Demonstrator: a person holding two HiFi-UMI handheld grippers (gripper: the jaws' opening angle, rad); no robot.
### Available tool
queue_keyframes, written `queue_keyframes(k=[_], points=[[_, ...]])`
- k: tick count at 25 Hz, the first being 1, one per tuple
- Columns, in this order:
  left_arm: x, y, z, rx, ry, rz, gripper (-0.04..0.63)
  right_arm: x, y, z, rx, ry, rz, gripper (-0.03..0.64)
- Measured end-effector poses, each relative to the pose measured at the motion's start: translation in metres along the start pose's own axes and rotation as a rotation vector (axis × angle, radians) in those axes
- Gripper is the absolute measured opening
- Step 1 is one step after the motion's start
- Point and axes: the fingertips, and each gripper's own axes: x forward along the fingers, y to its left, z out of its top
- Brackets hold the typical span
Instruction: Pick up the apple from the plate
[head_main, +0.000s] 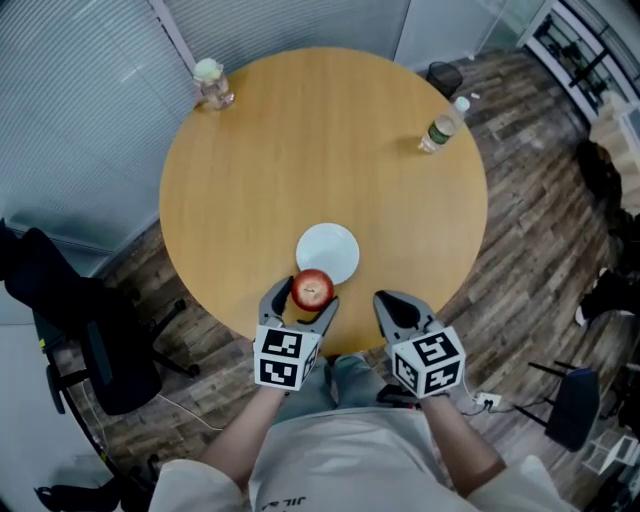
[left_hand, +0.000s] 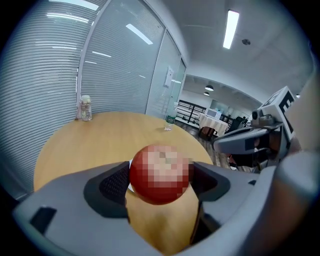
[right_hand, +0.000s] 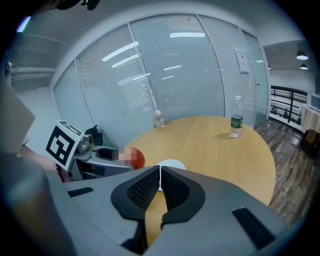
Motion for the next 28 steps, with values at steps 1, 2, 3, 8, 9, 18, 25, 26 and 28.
queue_keyframes(k=[1,2,3,8,9,18,25,26,28], points=[[-0.006,-0.004,0.002,0.003,-0.008,-0.005,0.376,-0.004,0.001,0.001,-0.002,-0.005,-0.002,0.032],[-0.012,-0.008,0.005,0.007,-0.016,-0.01,0.376,-0.008,0.002,0.002,-0.004,-0.011,-0.006,0.032],[-0.018,-0.013,0.007,0.013,-0.025,-0.016,0.376,-0.012,0.003,0.003,-0.006,-0.018,-0.01,0.032],[-0.043,-0.029,0.015,0.038,-0.07,-0.027,0.376,-0.03,0.002,0.014,-0.006,-0.068,-0.032,0.032],[-0.048,-0.031,0.014,0.04,-0.073,-0.03,0.376,-0.033,0.003,0.015,-0.005,-0.077,-0.034,0.032],[-0.073,-0.056,0.014,0.034,-0.097,-0.058,0.376,-0.054,0.022,0.02,-0.02,-0.115,-0.008,0.032],[-0.086,-0.058,0.019,0.039,-0.115,-0.051,0.376,-0.055,0.037,0.018,-0.02,-0.123,0.045,0.031],[-0.087,-0.056,0.02,0.039,-0.115,-0.048,0.376,-0.054,0.04,0.018,-0.028,-0.119,0.054,0.031],[-0.087,-0.054,0.02,0.038,-0.114,-0.045,0.376,-0.054,0.041,0.02,-0.038,-0.12,0.065,0.031]])
